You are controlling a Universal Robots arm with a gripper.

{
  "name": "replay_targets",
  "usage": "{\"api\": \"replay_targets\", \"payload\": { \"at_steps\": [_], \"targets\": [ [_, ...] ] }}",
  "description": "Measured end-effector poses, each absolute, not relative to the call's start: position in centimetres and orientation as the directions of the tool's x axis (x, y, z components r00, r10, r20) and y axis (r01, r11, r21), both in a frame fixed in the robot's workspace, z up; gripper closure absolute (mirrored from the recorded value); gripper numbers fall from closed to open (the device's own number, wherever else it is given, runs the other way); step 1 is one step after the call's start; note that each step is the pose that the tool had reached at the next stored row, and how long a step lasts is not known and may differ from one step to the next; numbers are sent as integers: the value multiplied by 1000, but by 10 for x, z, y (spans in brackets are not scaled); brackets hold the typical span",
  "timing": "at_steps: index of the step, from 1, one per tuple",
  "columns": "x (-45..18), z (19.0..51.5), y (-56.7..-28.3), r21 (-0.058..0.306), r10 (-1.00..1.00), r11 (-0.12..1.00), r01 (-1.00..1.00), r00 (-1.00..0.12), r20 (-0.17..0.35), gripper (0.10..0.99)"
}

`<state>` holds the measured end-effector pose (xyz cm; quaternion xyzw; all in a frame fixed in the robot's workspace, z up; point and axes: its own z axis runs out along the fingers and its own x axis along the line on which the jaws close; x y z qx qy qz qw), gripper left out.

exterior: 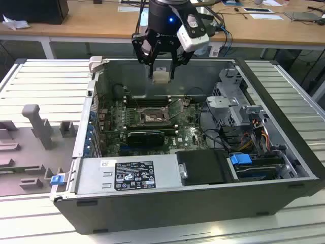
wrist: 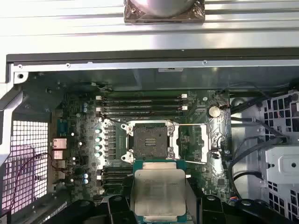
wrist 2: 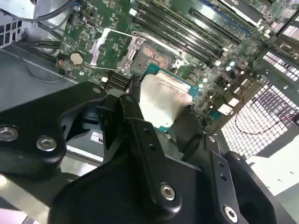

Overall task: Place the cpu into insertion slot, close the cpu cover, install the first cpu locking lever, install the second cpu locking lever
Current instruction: 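Place the cpu into insertion slot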

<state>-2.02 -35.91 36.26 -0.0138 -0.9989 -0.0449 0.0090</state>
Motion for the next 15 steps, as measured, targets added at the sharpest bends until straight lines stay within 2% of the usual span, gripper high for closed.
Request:
{"api": "replay_targets", "payload": {
  "at_steps": [5, 15],
  "targets": [
    [-20, 362, -359, 89, 183, 979, 184, -983, 19, 561],
    [-20, 360, -360, 89, 203, 975, 204, -979, 19, 561]
  ]
}}
